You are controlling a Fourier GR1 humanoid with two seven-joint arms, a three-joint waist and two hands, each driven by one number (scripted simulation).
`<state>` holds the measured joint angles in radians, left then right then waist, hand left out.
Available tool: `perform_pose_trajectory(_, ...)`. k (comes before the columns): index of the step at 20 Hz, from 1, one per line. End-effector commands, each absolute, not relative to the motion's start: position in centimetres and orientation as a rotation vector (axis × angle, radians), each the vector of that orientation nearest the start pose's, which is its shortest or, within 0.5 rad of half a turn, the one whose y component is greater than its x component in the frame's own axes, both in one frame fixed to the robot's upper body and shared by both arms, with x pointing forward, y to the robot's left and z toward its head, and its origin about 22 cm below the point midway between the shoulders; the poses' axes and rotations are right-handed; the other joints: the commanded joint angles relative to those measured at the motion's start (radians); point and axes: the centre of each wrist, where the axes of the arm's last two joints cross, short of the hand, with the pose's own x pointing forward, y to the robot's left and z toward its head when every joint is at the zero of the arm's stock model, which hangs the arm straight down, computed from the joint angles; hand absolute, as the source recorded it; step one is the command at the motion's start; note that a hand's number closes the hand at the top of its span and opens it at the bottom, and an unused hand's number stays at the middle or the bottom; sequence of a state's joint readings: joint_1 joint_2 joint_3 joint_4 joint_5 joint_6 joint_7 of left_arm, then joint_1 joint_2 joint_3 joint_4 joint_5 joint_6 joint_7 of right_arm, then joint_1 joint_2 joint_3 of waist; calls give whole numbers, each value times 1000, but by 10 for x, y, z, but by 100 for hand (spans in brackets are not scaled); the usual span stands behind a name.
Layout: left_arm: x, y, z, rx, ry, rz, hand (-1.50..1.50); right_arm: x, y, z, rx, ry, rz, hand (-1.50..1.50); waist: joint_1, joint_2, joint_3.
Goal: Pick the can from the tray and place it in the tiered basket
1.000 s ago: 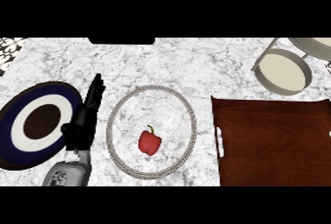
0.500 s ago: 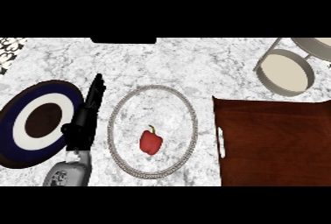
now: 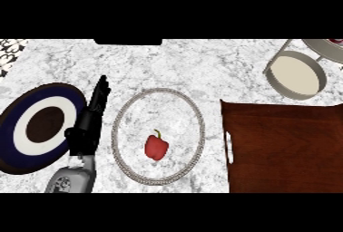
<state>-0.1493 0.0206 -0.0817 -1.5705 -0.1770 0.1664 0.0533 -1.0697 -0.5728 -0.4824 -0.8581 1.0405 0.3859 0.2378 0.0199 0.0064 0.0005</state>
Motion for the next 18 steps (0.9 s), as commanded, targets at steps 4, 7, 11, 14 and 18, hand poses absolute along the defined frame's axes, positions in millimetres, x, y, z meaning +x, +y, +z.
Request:
perform_pose_trajectory(4, 275, 196, 37, 187, -1668, -124, 0, 418, -380, 284, -942, -1339, 354, -150, -6, -4, 0)
perform_pose_trajectory(7, 277, 200, 34, 181, -1671, -106, 0, 404, -406, 307, -944, -1393, 183, -150, -12, -4, 0)
perform_pose_trajectory(11, 279, 208, 26, 197, -1685, -95, 0, 380, -455, 309, -1013, -1329, 21, -150, -13, 0, 0)
perform_pose_trajectory(14, 275, 212, 34, 192, -1668, -115, 0, 347, -498, 311, -961, -1313, -98, -150, -24, -6, 0)
perform_pose_trajectory(18, 279, 219, 44, 203, -1661, -90, 0, 302, -549, 294, -881, -1359, -213, -150, -37, -8, 1)
